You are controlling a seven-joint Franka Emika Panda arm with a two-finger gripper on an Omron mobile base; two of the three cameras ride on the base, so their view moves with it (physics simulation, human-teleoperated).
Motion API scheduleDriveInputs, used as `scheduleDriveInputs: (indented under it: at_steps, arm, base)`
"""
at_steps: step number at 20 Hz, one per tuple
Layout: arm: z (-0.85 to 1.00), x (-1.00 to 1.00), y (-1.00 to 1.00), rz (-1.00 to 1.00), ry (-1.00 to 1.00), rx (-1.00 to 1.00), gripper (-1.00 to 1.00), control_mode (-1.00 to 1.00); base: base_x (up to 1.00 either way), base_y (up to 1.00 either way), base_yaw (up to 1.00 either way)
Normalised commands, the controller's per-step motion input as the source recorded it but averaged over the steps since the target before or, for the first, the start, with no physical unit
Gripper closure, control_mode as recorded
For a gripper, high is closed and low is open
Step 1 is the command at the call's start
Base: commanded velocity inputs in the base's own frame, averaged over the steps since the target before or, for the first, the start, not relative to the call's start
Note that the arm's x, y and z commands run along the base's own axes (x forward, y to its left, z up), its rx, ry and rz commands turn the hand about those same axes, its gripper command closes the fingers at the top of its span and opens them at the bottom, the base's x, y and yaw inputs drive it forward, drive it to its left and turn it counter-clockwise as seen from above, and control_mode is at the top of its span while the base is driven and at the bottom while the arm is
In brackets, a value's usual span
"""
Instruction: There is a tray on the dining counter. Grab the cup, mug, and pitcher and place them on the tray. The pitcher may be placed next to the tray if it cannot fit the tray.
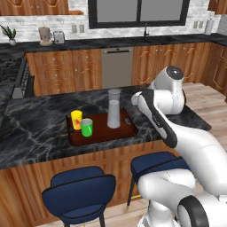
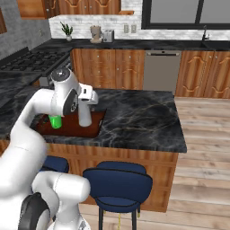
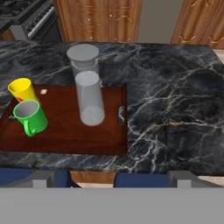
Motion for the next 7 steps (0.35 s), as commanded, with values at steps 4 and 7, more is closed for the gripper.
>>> scheduleDriveInputs:
  at_steps: [4,7]
  arm:
    - [0.37,-0.91,0.00,-0.03,0.04,0.00,-1.00,-1.00]
    - [0.43,-0.89,0.00,-0.06,0.06,0.00,-1.00,-1.00]
  base:
    - [0.00,0.00,0.00]
    - [0.00,0.00,0.00]
